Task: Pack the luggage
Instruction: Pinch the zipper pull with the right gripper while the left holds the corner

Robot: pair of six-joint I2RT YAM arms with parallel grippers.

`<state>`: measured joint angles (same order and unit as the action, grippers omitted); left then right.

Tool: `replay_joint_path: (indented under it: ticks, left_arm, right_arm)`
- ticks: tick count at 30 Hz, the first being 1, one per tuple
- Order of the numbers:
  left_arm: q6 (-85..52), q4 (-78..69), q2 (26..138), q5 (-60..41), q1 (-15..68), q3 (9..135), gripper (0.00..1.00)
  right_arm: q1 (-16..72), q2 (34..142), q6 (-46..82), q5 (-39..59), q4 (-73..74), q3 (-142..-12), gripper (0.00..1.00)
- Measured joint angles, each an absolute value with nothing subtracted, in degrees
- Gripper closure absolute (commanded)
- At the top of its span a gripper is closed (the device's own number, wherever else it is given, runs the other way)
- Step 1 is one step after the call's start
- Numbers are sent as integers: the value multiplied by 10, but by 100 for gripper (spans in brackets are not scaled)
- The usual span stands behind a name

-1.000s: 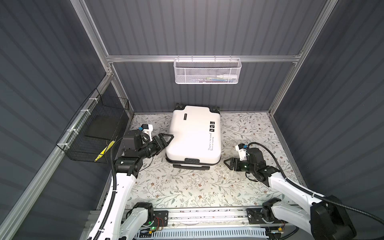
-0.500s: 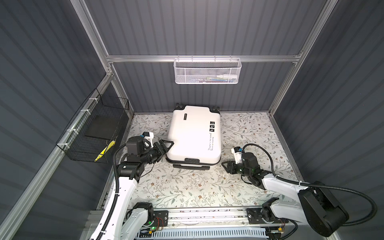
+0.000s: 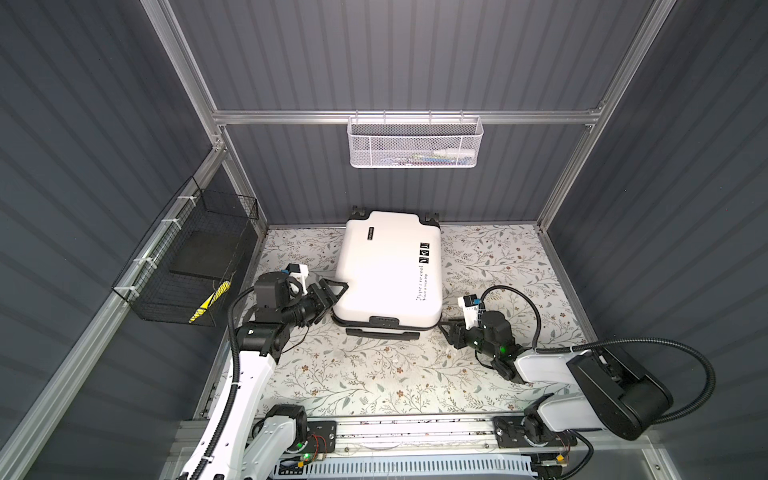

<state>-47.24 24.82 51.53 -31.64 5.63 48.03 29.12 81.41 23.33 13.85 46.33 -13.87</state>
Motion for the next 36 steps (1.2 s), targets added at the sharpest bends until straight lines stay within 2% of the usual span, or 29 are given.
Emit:
replay_joint_path:
  ticks: [11, 21, 36]
  left_arm:
    - [-472, 259, 520, -315, 56, 480, 21]
    - [-472, 259, 525, -315, 57, 480, 22]
    - [-472, 259, 528, -315, 57, 480, 22]
  right_arm:
    - [296, 852, 228, 143, 531, -139, 60]
    - [297, 814, 214, 149, 515, -139, 68]
    - [304, 822, 205, 159, 513, -143, 84]
